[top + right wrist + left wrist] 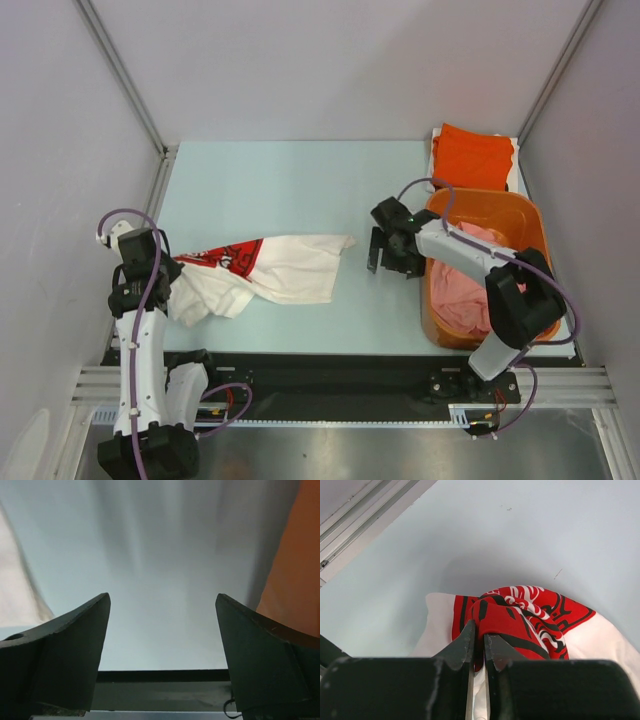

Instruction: Fold and stack the t-shirts

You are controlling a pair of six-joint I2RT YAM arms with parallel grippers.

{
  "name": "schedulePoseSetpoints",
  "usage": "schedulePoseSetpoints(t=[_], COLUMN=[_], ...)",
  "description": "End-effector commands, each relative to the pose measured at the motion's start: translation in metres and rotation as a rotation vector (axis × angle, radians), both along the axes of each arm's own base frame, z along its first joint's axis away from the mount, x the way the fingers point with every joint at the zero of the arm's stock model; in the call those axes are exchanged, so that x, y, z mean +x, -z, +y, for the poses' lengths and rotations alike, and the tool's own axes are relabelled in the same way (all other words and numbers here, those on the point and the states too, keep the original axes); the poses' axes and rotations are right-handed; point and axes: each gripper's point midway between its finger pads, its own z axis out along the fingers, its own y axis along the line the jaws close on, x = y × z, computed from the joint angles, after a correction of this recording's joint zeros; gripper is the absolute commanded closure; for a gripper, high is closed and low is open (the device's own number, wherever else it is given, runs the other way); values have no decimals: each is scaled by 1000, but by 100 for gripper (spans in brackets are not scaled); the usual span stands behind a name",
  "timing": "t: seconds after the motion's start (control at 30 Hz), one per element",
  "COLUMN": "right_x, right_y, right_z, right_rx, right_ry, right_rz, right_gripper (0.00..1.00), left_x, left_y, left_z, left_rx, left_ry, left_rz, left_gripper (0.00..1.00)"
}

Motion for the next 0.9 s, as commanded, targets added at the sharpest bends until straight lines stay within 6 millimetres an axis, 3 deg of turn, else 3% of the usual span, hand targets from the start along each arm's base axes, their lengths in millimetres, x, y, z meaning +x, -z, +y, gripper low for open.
schedulePoseSetpoints(t=[0.0,0.13,0.23,0.4,0.5,0.57,0.6,0.7,0.8,0.87], right_x=[-4,-20,-28,-29,-32,-29,-29,-30,-34,-32], right_y=[-6,6,7,-5,-5,-17,-20,-41,-52,-53], right_z=[-37,-89,-115,-119,-146,-159,-179,-200,-204,-194], right_rx=[45,41,62,97,79,101,110,138,167,221], right_ry=[41,123,155,196,303,381,472,571,604,567], right_rz=[-39,-13,-8,-24,-19,-64,-85,-168,-211,-210], right_gripper=[10,10,10,9,10,10,11,11,10,8], left_x=[10,11,10,10,9,8,8,8,9,10], left_y=[-7,-7,-7,-8,-9,-9,-9,-10,-9,-9], left_z=[-4,-4,-4,-4,-4,-4,-4,-4,-6,-7], left_rx=[-3,-3,0,3,4,5,6,4,-3,-5], left_ry=[44,46,46,44,42,44,43,43,50,55], left_rz=[-53,-53,-55,-54,-57,-58,-59,-62,-61,-66], left_gripper=[87,87,87,87,87,87,87,87,87,87])
